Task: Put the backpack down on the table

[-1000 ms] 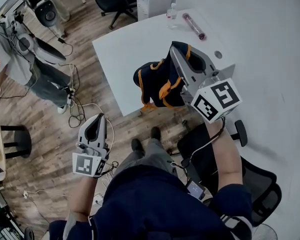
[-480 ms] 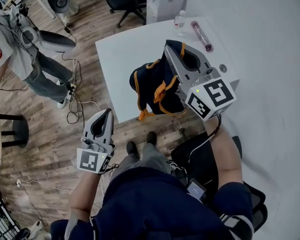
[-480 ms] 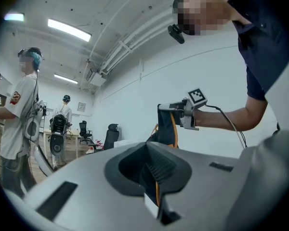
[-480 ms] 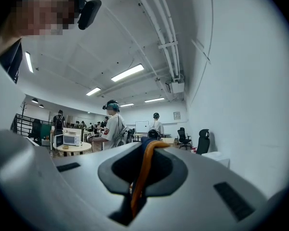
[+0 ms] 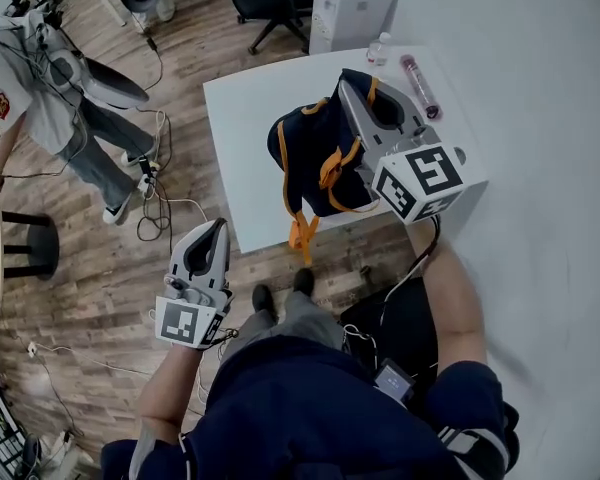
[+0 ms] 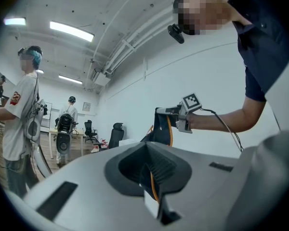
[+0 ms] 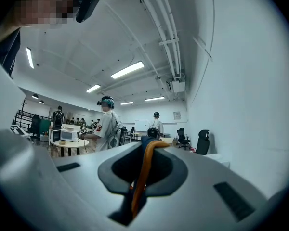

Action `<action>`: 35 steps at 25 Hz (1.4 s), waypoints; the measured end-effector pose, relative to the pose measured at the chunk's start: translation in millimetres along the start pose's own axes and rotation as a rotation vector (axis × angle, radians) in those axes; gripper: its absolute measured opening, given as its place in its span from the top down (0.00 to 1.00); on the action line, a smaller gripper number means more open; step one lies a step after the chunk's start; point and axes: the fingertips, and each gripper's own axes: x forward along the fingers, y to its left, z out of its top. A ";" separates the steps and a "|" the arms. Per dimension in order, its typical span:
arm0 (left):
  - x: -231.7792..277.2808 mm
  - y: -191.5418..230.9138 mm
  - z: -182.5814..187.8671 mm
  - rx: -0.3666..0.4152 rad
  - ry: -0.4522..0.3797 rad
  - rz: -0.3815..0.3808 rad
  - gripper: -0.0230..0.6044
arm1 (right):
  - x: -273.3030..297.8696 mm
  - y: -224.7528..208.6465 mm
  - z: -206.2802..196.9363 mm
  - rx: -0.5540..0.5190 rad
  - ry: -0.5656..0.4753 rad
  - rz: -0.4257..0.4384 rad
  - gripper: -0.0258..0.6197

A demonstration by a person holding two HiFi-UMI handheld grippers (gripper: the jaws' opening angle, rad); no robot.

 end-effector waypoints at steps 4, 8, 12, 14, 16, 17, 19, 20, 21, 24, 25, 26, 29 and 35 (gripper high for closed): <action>5.3 10.6 -0.9 -0.006 0.014 0.013 0.96 | 21.6 -3.2 -11.3 -0.073 0.020 0.004 0.94; 5.2 11.9 -10.0 -0.001 0.027 0.030 0.96 | 34.3 -12.6 -39.8 -0.096 0.051 -0.007 0.94; 4.0 21.8 -12.3 -0.004 0.040 0.048 0.96 | 49.7 -19.1 -56.5 -0.110 0.073 -0.021 0.94; 4.8 26.4 -16.0 -0.009 0.049 0.056 0.96 | 59.7 -23.4 -63.7 -0.129 0.080 -0.028 0.94; 7.4 30.1 -19.3 -0.013 0.057 0.060 0.96 | 69.8 -29.6 -72.2 -0.147 0.092 -0.037 0.94; 8.5 31.6 -20.2 -0.014 0.060 0.061 0.96 | 73.8 -31.8 -76.8 -0.155 0.100 -0.040 0.94; 9.4 34.3 -21.2 -0.016 0.067 0.063 0.96 | 80.0 -33.8 -86.3 -0.173 0.117 -0.044 0.94; 9.9 35.2 -21.8 -0.017 0.070 0.065 0.96 | 82.6 -34.6 -91.0 -0.178 0.124 -0.045 0.94; 11.0 35.7 -22.6 -0.018 0.072 0.066 0.96 | 85.0 -36.0 -95.8 -0.182 0.130 -0.045 0.94; 17.2 36.0 -26.3 -0.018 0.077 0.070 0.96 | 92.6 -45.2 -111.3 -0.188 0.145 -0.052 0.94; 19.2 35.6 -27.5 -0.017 0.078 0.071 0.96 | 94.9 -48.8 -117.0 -0.190 0.152 -0.054 0.94; 20.8 34.9 -28.5 -0.017 0.081 0.072 0.96 | 96.9 -52.2 -122.7 -0.193 0.159 -0.056 0.94; 24.3 33.9 -31.0 -0.016 0.092 0.077 0.96 | 103.9 -60.0 -139.4 -0.196 0.181 -0.058 0.94; 32.8 38.8 -34.9 -0.018 0.101 0.085 0.96 | 123.1 -65.7 -176.3 -0.177 0.235 -0.048 0.94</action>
